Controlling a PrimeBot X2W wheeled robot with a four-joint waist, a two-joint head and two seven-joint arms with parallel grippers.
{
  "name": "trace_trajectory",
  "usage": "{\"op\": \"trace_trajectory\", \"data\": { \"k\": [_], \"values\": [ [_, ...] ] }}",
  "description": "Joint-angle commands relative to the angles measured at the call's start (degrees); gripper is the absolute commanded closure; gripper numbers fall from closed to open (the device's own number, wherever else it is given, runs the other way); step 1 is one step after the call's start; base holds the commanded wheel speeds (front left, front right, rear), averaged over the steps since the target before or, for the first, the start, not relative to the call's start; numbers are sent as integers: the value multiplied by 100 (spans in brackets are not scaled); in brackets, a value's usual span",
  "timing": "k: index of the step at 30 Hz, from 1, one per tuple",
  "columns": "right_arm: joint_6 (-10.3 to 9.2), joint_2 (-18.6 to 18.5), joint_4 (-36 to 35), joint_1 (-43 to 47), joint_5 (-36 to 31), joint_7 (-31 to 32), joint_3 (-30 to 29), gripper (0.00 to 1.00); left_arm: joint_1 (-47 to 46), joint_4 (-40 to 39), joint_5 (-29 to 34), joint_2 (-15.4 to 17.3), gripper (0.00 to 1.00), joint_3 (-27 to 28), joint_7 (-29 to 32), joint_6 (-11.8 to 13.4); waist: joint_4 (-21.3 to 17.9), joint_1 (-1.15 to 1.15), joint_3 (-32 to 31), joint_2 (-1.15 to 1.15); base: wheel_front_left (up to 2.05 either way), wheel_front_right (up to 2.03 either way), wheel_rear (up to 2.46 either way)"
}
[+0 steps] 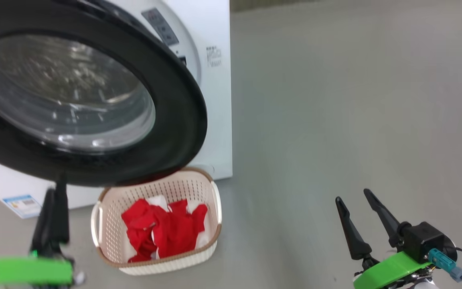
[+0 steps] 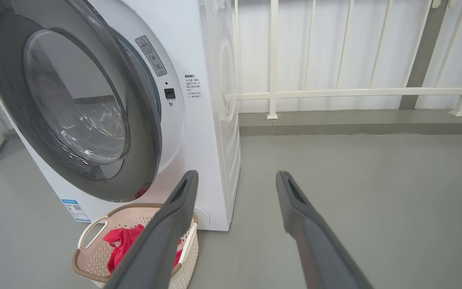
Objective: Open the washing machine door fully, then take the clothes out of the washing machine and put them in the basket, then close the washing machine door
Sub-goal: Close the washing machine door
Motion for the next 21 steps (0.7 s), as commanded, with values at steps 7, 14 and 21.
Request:
{"op": "trace_trajectory", "data": {
  "k": [7, 14, 21],
  "values": [
    [36, -18, -270, 85, -10, -37, -11, 0, 961, -807, 1440, 252, 0, 60, -654, -60, 25, 0, -484, 0, 0, 0, 0],
    [36, 22, -486, 325, -82, -37, -231, 0, 1604, -1105, 3140, 11, 0, 409, -720, 59, 57, 0, -642, 0, 0, 0, 0],
    [36, 77, -610, 441, -150, -37, -339, 0, 1916, -1118, 4516, -305, 0, 607, -722, -30, 82, 0, -645, 0, 0, 0, 0]
  ]
}}
